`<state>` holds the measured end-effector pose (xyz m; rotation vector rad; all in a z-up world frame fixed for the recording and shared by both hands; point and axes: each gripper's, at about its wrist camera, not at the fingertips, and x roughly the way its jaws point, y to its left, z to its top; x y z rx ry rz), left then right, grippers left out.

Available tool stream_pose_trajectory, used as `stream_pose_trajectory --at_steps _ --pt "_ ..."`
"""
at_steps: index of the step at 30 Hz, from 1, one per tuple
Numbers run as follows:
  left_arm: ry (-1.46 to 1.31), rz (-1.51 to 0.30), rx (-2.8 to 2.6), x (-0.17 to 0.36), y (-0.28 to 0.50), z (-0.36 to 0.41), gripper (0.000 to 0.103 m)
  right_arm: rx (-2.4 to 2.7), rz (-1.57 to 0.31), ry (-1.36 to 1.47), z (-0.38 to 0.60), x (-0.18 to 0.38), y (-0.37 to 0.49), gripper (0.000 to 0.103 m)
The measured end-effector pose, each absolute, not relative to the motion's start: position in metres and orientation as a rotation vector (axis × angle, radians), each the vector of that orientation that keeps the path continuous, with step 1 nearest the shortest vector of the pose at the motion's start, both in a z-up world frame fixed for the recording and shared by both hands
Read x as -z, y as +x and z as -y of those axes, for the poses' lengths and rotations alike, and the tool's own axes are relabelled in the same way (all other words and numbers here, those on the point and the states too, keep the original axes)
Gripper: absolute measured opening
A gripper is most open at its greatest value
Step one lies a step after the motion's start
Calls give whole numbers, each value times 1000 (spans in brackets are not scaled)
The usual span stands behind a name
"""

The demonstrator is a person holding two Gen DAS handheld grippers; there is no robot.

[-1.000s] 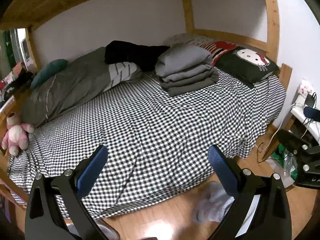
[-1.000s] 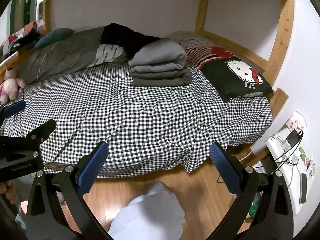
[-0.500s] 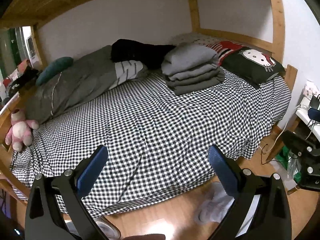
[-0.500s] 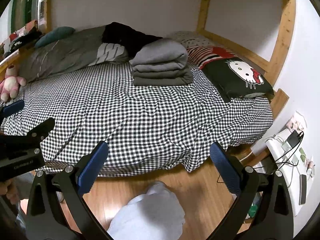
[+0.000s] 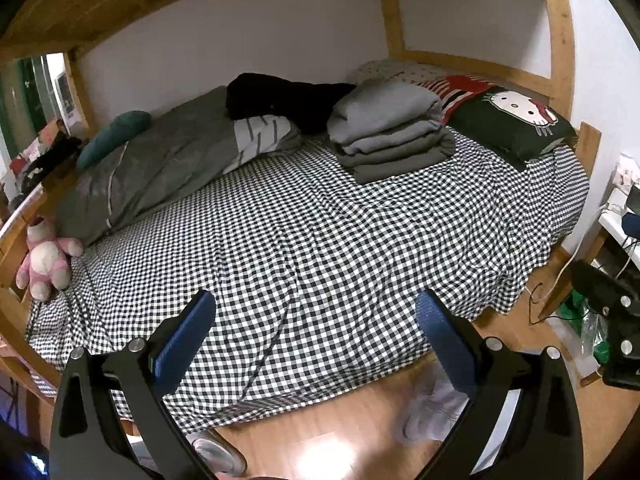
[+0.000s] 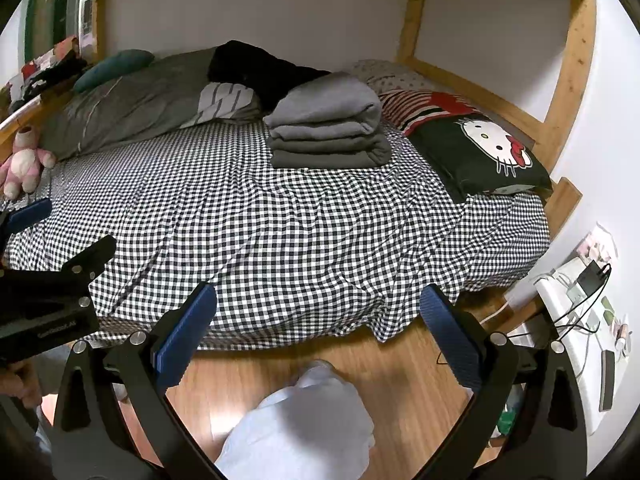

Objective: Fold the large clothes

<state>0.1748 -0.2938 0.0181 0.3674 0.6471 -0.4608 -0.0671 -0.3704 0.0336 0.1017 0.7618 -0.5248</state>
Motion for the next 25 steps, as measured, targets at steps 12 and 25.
stream_pose_trajectory --at_steps 12,25 --pt "374 -639 502 -17 171 295 98 516 -771 102 371 -31 -65 100" --pt "352 -669 517 -19 173 294 98 515 -769 102 371 -33 -67 100"
